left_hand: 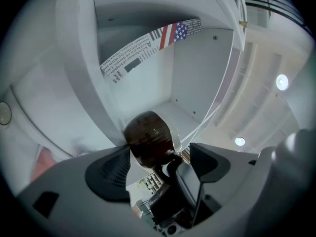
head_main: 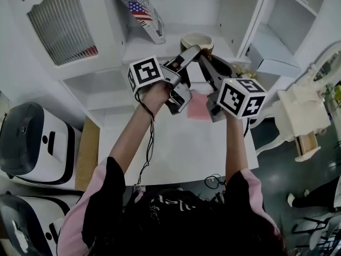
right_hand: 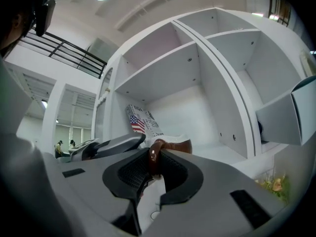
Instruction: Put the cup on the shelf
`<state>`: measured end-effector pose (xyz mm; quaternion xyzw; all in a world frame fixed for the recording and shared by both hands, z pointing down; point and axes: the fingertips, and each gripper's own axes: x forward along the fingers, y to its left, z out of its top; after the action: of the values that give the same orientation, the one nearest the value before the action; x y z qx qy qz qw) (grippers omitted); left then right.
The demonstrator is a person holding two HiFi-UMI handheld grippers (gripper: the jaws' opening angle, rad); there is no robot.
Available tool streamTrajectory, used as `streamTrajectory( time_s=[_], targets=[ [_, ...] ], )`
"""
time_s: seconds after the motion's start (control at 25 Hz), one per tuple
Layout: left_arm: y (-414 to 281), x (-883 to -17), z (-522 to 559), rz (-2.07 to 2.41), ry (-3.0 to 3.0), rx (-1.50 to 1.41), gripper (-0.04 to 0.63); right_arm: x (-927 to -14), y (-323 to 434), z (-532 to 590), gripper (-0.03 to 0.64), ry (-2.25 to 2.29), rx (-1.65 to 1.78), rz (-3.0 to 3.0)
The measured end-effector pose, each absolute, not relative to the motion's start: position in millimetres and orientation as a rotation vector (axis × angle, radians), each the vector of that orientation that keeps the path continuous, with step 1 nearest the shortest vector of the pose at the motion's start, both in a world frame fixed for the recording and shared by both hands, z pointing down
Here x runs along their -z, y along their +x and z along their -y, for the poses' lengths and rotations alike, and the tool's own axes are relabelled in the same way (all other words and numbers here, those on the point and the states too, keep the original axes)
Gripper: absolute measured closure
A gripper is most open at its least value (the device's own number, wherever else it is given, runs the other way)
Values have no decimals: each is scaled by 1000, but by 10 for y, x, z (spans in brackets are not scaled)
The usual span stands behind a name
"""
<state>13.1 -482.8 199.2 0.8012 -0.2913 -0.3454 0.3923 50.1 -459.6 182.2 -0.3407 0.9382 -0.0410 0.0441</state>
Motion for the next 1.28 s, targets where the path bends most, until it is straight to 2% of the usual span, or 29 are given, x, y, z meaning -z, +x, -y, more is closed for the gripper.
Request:
streamTrajectory(
  time_s=[0.28, 0.88, 1.28],
  targets=[
    [75, -2154, 4711, 718, 2091, 868, 209, -1847, 416, 4898, 529, -1117, 124, -2873],
    [82, -3457, 4032, 814, 2127, 558, 209, -1888, 320, 5572, 531, -1372, 60, -2993],
    [126, -3499, 3779, 791, 2147, 578, 212, -1914, 312, 5602, 529, -1467, -73, -3002]
  ],
)
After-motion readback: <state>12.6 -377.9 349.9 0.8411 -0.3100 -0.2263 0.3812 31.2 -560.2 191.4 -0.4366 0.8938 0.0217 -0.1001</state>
